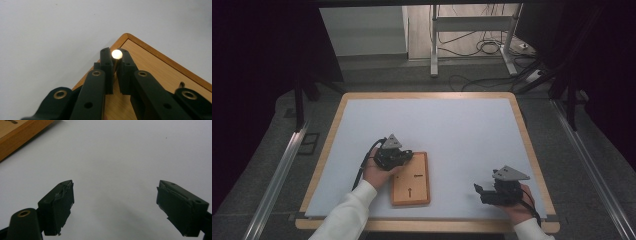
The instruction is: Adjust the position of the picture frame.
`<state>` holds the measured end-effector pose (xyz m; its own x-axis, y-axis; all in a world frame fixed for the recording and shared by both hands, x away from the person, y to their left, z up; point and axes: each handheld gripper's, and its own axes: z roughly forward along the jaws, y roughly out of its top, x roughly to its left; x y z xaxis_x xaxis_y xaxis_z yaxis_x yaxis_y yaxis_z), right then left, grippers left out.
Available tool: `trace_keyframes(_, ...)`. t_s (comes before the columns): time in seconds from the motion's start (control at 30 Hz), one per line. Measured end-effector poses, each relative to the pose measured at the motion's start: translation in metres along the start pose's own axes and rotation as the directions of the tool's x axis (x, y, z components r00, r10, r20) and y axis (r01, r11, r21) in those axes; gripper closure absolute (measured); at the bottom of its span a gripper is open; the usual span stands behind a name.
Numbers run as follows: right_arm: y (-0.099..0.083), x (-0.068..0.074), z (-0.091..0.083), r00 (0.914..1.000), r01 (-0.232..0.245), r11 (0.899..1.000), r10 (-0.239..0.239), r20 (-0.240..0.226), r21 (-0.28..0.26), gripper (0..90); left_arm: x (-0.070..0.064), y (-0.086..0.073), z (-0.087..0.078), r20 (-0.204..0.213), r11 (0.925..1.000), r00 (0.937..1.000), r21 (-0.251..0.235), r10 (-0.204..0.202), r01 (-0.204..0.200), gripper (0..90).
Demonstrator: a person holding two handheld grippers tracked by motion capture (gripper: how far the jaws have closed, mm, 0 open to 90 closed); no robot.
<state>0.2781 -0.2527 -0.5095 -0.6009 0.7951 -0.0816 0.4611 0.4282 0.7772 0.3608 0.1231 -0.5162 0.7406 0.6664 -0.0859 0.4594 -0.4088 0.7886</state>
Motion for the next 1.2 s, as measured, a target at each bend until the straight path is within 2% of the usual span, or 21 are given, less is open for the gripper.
trace_keyframes(0.53, -0.001, -0.002, 0.000, 1.0000, 0.002, 1.000, -0.002, 0.000, 0.002, 14.8, -0.011, 0.032, 0.038, 0.019, 0.9997, 0.9998, 0.026, 0.000, 0.000, 84.1)
trace_keyframes(0.83, -0.001, -0.002, 0.001, 1.0000, 0.006, 1.000, -0.006, -0.001, 0.007, 14.8, -0.005, 0.031, 0.049, 0.003, 0.9990, 0.9995, 0.034, -0.030, 0.030, 84.1)
trace_keyframes(0.93, -0.001, -0.001, 0.001, 1.0000, 0.007, 1.000, -0.007, -0.001, 0.008, 14.8, -0.005, 0.029, 0.049, 0.000, 0.9995, 0.9998, 0.027, -0.019, 0.019, 83.8)
trace_keyframes(0.97, -0.001, -0.001, 0.001, 1.0000, 0.007, 1.000, -0.007, 0.000, 0.007, 14.8, -0.005, 0.029, 0.048, -0.003, 0.9997, 0.9999, 0.022, -0.012, 0.012, 82.5)
trace_keyframes(1.0, -0.001, -0.001, 0.001, 1.0000, 0.007, 1.000, -0.007, 0.000, 0.008, 14.8, -0.004, 0.028, 0.043, 0.011, 0.9998, 0.9997, 0.004, -0.020, 0.019, 76.4)
trace_keyframes(1.07, -0.001, -0.001, 0.001, 1.0000, 0.007, 1.000, -0.007, 0.000, 0.007, 14.8, -0.005, 0.027, 0.036, -0.034, 0.9999, 0.9994, 0.013, 0.008, -0.007, 65.2)
trace_keyframes(1.13, -0.001, -0.001, 0.001, 1.0000, 0.007, 1.000, -0.007, 0.001, 0.007, 14.8, -0.006, 0.026, 0.031, -0.042, 0.9998, 0.9990, 0.013, 0.013, -0.012, 51.5)
trace_keyframes(1.17, -0.001, -0.001, 0.001, 1.0000, 0.007, 1.000, -0.007, 0.001, 0.007, 14.8, -0.006, 0.025, 0.026, -0.045, 0.9999, 0.9989, 0.009, 0.011, -0.010, 51.5)
trace_keyframes(1.2, -0.001, -0.001, 0.001, 1.0000, 0.008, 1.000, -0.008, 0.001, 0.007, 14.8, -0.006, 0.023, 0.020, -0.051, 0.9999, 0.9986, 0.004, 0.014, -0.013, 45.8)
